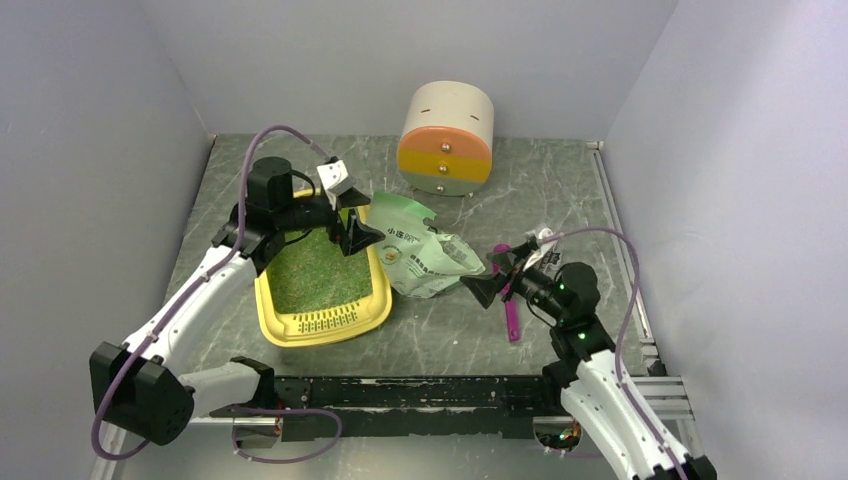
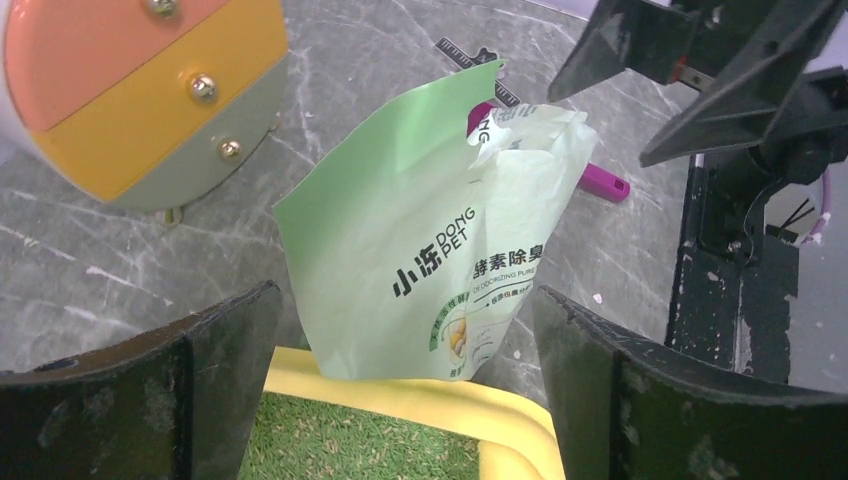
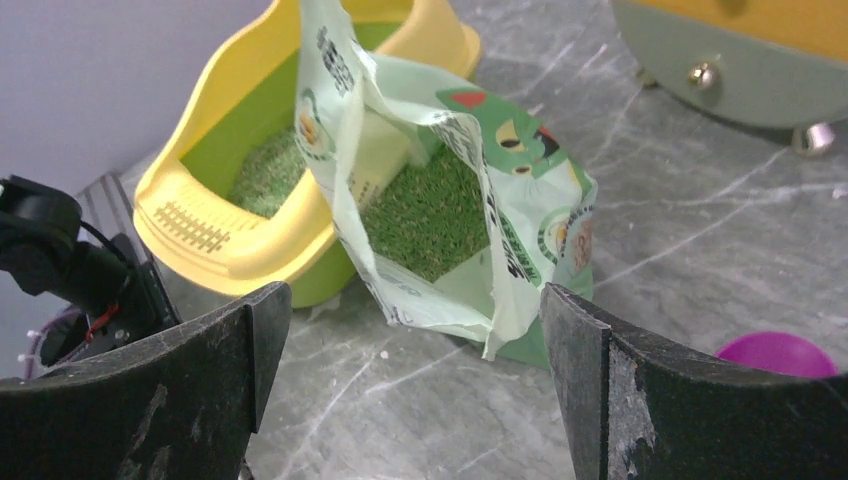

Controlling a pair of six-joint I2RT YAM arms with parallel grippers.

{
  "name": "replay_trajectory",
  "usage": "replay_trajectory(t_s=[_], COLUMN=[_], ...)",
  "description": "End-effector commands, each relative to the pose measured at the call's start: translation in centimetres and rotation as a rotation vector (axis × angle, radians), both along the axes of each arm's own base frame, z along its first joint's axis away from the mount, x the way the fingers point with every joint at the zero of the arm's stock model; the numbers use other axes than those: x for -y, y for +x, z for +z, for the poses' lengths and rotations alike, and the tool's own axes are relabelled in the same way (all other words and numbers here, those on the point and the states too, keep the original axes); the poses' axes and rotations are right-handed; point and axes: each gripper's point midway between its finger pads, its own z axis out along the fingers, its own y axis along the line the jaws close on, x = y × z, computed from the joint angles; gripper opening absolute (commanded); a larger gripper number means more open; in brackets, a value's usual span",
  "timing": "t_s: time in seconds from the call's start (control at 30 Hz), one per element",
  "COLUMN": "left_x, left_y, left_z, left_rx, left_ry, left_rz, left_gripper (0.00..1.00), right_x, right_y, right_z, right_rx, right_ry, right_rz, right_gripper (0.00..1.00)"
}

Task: Fill the litter box with clean litter
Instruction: Place the spatula at the center of the board, then close the cat litter bag at the center of the board.

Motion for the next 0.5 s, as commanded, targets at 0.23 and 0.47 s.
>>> replay_trajectory(t_s=[0.23, 0.47], left_x=[1.6, 2.5], left_y=[1.8, 2.3], left_z=[-0.9, -2.0], left_rx=[0.047, -0.047], left_ry=[-0.012, -0.04], left_rz=[-0.069, -0.101], left_gripper=[0.98, 0.9], right_x=[-2.0, -2.6], right_y=[1.6, 1.9], right_z=[-0.8, -1.4], right_rx=[0.063, 0.028], right_ry=[-0.105, -0.062], right_rz=[0.155, 0.172], right_gripper=[0.97, 0.91])
